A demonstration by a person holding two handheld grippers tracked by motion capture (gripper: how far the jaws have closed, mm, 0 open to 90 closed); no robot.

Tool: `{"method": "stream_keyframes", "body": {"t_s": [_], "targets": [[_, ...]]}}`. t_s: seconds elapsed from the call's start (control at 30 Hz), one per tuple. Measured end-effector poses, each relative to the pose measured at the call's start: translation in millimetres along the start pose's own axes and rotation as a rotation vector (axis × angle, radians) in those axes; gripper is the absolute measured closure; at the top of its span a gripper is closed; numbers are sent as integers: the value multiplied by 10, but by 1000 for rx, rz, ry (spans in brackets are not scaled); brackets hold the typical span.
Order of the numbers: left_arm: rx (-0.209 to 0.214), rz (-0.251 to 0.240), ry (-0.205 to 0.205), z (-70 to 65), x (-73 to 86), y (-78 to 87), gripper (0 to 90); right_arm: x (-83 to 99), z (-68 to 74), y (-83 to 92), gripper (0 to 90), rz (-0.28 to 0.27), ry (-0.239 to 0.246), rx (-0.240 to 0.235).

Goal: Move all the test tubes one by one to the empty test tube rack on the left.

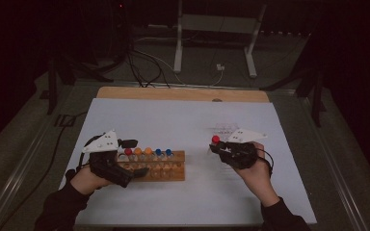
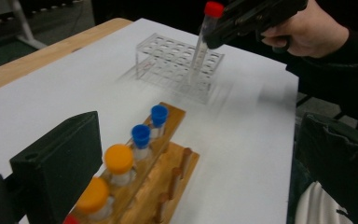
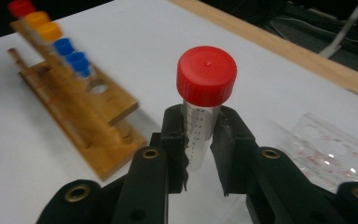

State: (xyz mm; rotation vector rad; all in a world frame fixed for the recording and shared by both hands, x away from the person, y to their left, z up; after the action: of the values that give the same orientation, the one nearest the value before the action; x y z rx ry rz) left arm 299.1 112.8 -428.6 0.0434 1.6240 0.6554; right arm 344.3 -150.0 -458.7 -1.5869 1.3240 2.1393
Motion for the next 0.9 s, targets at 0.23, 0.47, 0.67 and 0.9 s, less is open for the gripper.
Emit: {"method": "stream_keyframes", "body": {"t_s": [0.23, 0.47, 0.67, 0.9], "targets": [[40, 4, -8, -109, -45, -139, 17, 104, 175, -6, 749, 30, 26, -39], [70, 7, -12, -198, -75, -257, 17, 191, 335, 3, 749, 52, 48, -70], [95, 16, -25, -317, -87, -363, 17, 263, 497, -17, 749, 79, 75, -106], [126, 24, -46, -495, -130, -484, 21, 294, 665, -26, 749, 91, 103, -148]]}}
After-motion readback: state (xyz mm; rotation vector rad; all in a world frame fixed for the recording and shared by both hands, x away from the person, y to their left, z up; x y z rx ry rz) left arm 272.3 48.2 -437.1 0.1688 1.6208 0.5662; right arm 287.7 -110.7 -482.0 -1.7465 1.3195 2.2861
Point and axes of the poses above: each handheld gripper's, and its own axes: y roughly backward along the jaws, x roughly out of its underside, z roughly to its left, the point moved 8 cm from there along -y, roughly forward along the jaws, and after that the axes turned 5 degrees about -y, right-handed, at the moved point
